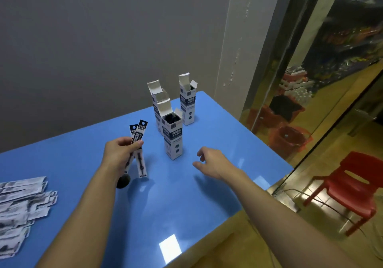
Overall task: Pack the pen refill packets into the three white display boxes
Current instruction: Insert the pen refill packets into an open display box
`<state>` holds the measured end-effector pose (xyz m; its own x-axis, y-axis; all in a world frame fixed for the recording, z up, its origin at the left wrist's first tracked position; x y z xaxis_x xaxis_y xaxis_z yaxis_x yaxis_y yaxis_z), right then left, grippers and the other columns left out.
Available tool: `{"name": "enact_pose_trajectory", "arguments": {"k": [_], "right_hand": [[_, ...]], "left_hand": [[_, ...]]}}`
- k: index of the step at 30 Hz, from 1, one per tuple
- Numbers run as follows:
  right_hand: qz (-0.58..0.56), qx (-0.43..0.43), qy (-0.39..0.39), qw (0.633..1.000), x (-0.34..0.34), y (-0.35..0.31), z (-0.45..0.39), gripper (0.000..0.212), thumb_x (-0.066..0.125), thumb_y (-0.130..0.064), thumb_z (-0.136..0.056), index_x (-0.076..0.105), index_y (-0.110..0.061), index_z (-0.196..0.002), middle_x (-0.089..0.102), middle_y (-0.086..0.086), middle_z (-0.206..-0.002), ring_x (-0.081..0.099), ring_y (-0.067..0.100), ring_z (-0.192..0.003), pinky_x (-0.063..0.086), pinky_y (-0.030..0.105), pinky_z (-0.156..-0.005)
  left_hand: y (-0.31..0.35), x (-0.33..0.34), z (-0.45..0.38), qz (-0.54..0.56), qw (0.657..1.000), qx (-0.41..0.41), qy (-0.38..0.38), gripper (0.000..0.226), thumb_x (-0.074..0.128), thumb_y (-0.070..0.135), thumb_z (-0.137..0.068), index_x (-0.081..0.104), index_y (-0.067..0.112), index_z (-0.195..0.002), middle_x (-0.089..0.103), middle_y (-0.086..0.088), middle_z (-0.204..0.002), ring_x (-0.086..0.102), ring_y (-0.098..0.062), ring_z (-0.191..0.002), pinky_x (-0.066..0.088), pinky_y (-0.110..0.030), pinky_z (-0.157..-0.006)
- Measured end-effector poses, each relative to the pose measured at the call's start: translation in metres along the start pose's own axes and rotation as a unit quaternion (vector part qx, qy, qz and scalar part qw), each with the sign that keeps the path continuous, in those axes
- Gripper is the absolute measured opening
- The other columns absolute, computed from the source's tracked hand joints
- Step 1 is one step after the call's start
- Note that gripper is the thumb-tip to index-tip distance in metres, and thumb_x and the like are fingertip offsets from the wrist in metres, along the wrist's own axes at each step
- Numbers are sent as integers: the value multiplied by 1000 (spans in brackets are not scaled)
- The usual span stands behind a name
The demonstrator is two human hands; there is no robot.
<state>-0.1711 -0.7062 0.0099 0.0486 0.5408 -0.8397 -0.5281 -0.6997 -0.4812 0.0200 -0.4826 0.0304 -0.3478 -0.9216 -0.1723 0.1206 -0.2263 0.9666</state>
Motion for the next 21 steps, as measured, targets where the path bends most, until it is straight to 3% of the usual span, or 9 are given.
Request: {"name": "enact_pose_trajectory", "arguments": {"k": [4,6,10,14,18,21], "right_hand": [[-52,-28,-15,998,-18,-1,-35,56,69,-46,-89,50,-18,-134,59,-1,-124,55,13,-100,45,27,-86],[-78,-49,-19,996,-27,-4,-51,62,73,-46,-85,49,-19,-136,58,-3,-125,57,15,-105,47,28,-89],[-142,-97,-50,984,-38,-13,-81,76,81,-45,-80,44,-21,-142,54,-6,-130,55,12,-109,46,26,-87],[-182,-159,-101,965,-38,-25,-106,84,86,-43,-74,41,-27,-143,51,-13,-131,55,9,-110,48,27,-88],[-205,-219,-158,941,-33,-38,-122,75,86,-37,-74,44,-34,-136,54,-18,-127,58,12,-107,53,30,-87],[-203,-261,-182,926,-33,-45,-131,61,86,-30,-76,52,-33,-127,61,-12,-117,61,18,-102,53,33,-88]], "left_hand": [[15,7,-11,26,999,-3,26,13,82,14,-82,72,9,-87,68,-7,-82,57,-21,-75,45,-30,-67],[22,7,-15,34,998,1,44,12,82,14,-82,72,9,-86,68,-5,-82,60,-19,-76,46,-30,-70],[30,8,-15,43,995,0,86,12,80,11,-84,69,8,-88,64,-2,-78,58,-14,-70,42,-23,-63],[36,8,-6,62,988,8,140,13,79,9,-85,67,11,-81,63,-1,-73,58,-14,-68,46,-26,-68],[52,14,13,75,976,31,204,9,77,11,-87,69,12,-83,65,4,-73,60,-1,-60,47,-15,-60],[70,22,30,99,961,64,248,7,74,12,-90,70,14,-85,66,4,-76,61,-5,-68,48,-19,-68]]}}
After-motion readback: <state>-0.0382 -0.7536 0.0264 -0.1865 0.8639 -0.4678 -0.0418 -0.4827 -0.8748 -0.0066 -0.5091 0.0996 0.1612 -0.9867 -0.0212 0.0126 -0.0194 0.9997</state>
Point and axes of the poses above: each hand's wrist, its own z-axis away from the middle knuckle, its own x-axis out of the palm, y = z × x, the point moved 3 cm from there along -z, towards the middle knuckle
